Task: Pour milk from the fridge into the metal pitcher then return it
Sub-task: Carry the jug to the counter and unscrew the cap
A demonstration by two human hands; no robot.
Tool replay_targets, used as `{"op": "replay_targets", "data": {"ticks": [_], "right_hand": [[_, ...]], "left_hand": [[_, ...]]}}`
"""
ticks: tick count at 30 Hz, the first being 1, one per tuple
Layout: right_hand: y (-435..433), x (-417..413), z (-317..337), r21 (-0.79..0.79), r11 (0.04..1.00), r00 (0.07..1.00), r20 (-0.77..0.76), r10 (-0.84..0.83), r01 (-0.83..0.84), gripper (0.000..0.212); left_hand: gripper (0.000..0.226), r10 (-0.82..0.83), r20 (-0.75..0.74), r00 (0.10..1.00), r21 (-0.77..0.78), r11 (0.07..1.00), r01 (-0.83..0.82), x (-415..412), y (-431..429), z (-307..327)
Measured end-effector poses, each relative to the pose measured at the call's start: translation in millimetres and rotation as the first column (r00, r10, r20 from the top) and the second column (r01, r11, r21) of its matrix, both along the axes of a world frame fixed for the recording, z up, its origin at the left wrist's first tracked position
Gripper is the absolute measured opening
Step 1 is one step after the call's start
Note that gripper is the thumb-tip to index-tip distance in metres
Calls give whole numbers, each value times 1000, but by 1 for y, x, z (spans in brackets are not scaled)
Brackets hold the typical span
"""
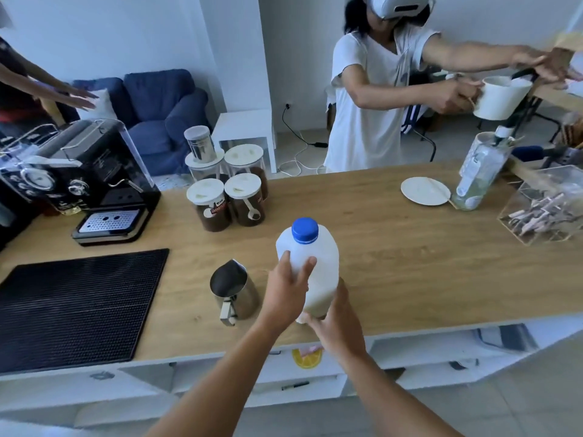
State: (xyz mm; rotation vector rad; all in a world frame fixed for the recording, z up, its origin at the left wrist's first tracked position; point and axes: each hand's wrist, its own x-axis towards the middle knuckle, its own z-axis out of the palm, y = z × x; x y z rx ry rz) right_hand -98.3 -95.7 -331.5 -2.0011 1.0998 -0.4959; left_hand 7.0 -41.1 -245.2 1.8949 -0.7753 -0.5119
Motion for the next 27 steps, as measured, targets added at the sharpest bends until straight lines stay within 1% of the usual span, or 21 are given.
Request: {"op": "replay_targets", "data": {"ticks": [1,3,4,5,7,9,10,12,13,14,16,18,20,24,27], "right_hand": [[-7,-2,-1,12,999,999,-8,41,-41,84],[-25,-9,0,39,990,990,-22,138,-137,56],[-36,-14,3,18,985,984,-48,173,-173,44],[-46,-17,6,-17,985,982,-82,172,-173,36],[-64,-20,22,-83,994,995,-73,65,-71,33],[-71,-20,50,-123,991,998,14,-57,58,35],[-71,-16,68,-141,985,994,76,-84,94,33],[-63,-4,108,-208,975,984,172,-44,80,30],[-59,5,126,-238,970,985,170,2,39,31],[-54,13,142,-271,963,991,129,37,-1,33],[-46,30,163,-336,940,998,-27,52,-58,44],[-34,43,174,-398,914,979,-202,1,-83,53],[-24,51,178,-440,889,943,-331,-32,-125,55],[-14,61,185,-514,837,907,-418,-54,-187,50],[-16,63,194,-521,803,864,-503,-15,-290,51]], "left_hand": [[41,1,-5,1000,-13,1000,-1,3,-1,-3],[40,-4,-7,1000,-1,1000,4,7,1,-11],[43,-3,-15,1000,8,1000,3,10,3,-16],[46,0,-23,1000,12,1000,0,12,5,-19],[48,-5,-27,1000,9,1000,6,13,5,-21],[47,6,-1,1000,-7,1000,-6,11,2,-23],[45,17,13,1000,-23,1000,-16,9,1,-24],[43,15,32,999,-53,998,-13,8,1,-24],[43,12,42,999,-59,998,-10,8,1,-24],[43,12,45,999,-71,997,-9,8,2,-23],[44,15,48,999,-102,995,-10,8,2,-21],[44,22,46,999,-119,993,-16,4,5,-20],[43,21,45,999,-125,992,-15,1,9,-21],[44,-16,92,996,-100,995,25,8,15,-22],[44,-50,108,993,-92,994,60,10,15,-23]]}}
